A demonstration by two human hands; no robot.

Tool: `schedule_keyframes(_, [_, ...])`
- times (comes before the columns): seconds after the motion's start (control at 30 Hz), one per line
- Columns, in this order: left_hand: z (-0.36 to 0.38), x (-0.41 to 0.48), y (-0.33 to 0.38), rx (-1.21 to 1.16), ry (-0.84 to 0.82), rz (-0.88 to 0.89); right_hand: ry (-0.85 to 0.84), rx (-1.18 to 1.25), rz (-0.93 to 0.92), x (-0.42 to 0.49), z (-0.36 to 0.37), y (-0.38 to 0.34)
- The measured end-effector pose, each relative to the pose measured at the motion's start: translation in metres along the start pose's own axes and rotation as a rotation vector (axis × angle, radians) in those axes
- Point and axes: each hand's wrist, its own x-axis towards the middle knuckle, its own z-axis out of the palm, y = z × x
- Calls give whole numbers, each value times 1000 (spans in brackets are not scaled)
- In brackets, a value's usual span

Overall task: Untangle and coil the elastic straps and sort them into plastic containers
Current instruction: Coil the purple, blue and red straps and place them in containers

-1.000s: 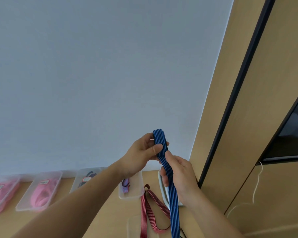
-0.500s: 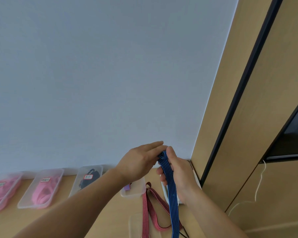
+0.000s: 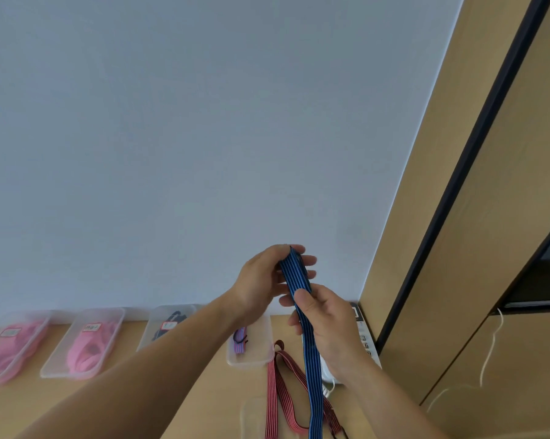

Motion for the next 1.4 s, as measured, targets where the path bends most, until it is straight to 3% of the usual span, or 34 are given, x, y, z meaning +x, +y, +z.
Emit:
schedule_keyframes(0.13, [6,5,4,-145,-10,-13,-38,64,58,0,-4,-2])
schedule_keyframes(0.33, [23,11,5,-257,224,-41,-61,49,58,-3,1,4])
schedule_keyframes(0.47, [32,14,3,-211,370,-53,-59,24,57,-4,4,7])
schedule_keyframes(0.57, [34,14,3,-138,386,-88,-64,0,50,-6,3,9])
schedule_keyframes(0.77, [31,13,3,-79,329,-80,-76,-21,34,-6,3,11])
schedule_keyframes(0.87, [23,12,3,-105,225,-82,-23,49,52,-3,-1,11])
schedule_keyframes(1.07, [2,0,-14,164,6,-125,36,28,46,0,-8,15])
schedule_keyframes(1.2, [-4,-3,-10,175,-46,-115,84,9,65,-1,-7,17])
schedule_keyframes(1.4, [-17,-5,2,387,-162,-100,156,-86,154,-4,-8,19])
